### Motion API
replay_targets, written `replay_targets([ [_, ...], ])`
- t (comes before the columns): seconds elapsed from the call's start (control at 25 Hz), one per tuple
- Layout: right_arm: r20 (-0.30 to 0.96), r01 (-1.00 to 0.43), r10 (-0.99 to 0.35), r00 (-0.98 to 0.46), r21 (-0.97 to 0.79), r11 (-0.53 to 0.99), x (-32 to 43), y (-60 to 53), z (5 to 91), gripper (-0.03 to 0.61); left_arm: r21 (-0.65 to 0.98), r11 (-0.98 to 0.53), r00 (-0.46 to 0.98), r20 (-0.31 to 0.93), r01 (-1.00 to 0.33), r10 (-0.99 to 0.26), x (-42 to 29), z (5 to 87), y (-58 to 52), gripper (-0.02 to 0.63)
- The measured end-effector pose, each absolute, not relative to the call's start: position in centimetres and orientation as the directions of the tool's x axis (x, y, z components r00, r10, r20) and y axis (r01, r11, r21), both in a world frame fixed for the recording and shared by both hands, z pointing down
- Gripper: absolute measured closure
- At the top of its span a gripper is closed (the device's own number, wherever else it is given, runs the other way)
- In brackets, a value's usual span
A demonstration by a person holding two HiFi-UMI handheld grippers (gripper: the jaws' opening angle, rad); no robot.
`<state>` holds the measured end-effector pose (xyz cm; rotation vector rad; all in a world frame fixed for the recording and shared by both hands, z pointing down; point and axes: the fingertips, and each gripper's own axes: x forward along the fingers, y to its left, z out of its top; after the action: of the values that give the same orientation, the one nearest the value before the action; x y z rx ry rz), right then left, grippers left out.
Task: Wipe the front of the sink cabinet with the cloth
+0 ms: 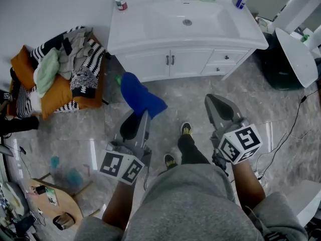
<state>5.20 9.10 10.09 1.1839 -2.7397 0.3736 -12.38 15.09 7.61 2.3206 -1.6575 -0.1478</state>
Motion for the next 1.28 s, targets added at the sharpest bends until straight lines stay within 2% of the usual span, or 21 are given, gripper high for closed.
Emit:
replay_targets([
  [1.28,0.245,-0.689,-0.644,-0.725,-0.263,0.676,7.6,-8.7,13.2,0.578,0.262,-0.181,0.234,0.19,-0.948,-0.953,-10.6,9.9,-0.7,0.554],
])
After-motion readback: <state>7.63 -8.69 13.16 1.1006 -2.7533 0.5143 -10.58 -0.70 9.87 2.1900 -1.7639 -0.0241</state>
